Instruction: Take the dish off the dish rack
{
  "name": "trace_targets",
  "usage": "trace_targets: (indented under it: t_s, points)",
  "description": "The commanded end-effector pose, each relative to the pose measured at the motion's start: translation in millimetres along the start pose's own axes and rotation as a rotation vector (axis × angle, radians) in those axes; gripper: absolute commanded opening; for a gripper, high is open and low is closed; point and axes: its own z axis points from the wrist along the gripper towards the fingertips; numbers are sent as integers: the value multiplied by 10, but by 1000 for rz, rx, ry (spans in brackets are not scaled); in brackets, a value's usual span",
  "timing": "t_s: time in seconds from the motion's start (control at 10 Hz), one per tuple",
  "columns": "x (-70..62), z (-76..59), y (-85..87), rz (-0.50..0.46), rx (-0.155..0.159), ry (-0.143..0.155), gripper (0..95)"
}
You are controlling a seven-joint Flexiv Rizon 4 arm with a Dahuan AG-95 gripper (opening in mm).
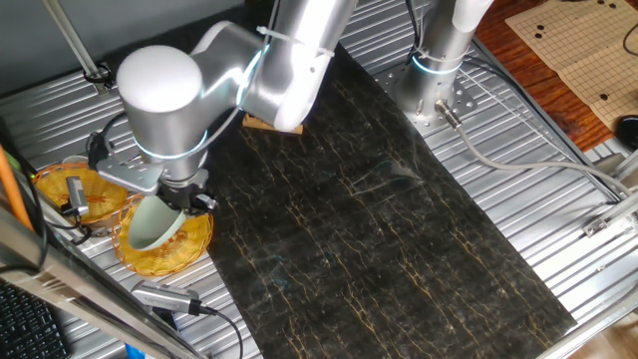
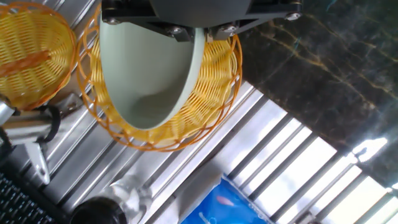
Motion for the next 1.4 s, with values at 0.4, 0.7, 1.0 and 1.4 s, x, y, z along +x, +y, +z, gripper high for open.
trace_targets:
  t_s: [0.4, 0.7, 1.0, 1.4]
  points:
    - [-5, 53, -2, 6, -33, -34, 380]
    - [-16, 27, 1, 13, -65, -13, 570]
    - [23, -158, 30, 97, -153, 88, 190]
    - [416, -335, 108, 164, -201, 129, 0]
